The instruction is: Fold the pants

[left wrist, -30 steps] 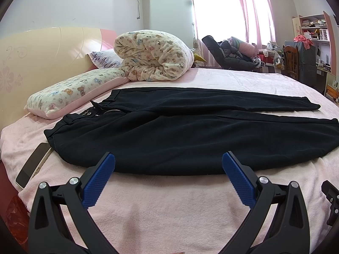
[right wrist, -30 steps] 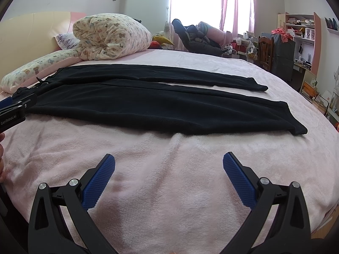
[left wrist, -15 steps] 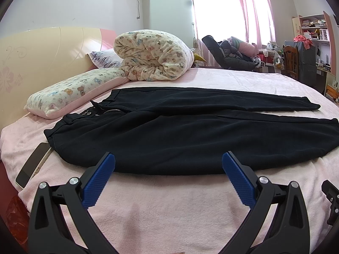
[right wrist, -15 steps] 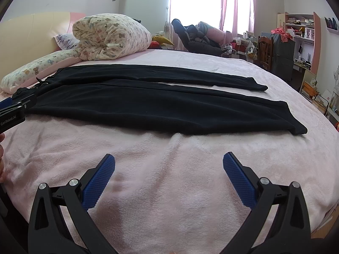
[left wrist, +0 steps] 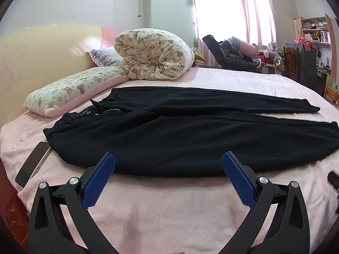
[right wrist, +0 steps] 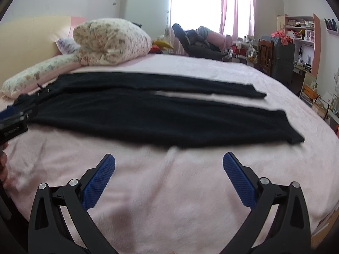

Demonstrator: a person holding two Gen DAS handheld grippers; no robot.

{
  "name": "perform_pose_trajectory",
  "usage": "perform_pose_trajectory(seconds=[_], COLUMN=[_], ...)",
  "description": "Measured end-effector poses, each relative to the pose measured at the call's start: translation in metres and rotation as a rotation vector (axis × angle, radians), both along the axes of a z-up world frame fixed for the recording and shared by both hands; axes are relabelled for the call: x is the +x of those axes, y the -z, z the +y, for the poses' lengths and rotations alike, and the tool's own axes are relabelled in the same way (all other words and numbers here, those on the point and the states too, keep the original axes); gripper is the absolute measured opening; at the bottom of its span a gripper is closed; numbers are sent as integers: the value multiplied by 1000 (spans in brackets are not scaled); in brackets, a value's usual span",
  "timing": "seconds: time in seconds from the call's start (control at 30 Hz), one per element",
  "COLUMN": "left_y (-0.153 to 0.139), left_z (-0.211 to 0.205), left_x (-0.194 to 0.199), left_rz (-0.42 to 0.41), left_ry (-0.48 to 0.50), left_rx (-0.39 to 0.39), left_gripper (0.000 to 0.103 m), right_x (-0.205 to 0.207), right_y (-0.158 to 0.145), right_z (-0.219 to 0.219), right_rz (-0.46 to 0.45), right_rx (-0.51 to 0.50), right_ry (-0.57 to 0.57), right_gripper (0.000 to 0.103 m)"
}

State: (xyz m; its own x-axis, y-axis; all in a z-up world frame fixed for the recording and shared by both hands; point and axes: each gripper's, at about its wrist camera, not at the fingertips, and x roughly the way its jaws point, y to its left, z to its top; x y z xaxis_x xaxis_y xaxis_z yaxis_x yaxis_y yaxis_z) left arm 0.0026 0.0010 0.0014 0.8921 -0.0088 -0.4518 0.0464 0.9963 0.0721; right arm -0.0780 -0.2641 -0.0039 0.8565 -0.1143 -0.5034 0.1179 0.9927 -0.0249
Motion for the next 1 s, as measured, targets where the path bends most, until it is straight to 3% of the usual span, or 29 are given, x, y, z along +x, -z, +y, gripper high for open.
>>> perform_pose_trajectory(seconds=[0.13, 0.27, 0.4, 0.57, 0.63, 0.8, 0.9, 1.0], left_y=[-21, -45, -59, -51, -45, -43, -40, -35], left_z=[-3, 2, 1, 0, 2, 0, -6, -10], left_x=[7, 30, 60, 89, 87, 79, 78, 83], left_rz=[-32, -52, -69, -84, -120, -173, -182, -156], left_ry=[1, -20, -40, -77, -128, -131, -100, -63], left_rx=[-35, -112, -173, -222, -200, -124, -68, -56], left_gripper=[101, 101, 101, 101, 101, 101, 101, 101], right_x=[13, 55, 114, 193, 233, 316, 348, 376], right_y=[-28, -52, -74, -89, -88, -60, -39, -26], right_z=[-33, -74, -126, -185, -205, -255, -273, -279], right_rz=[-20, 24, 72, 90, 110, 174, 204, 229], right_rx=[66, 174, 290, 343, 348, 481, 533, 502], right_ry=[-2, 43, 160, 333, 421, 578, 674, 749], right_gripper=[102, 102, 102, 102, 94, 61, 56, 56])
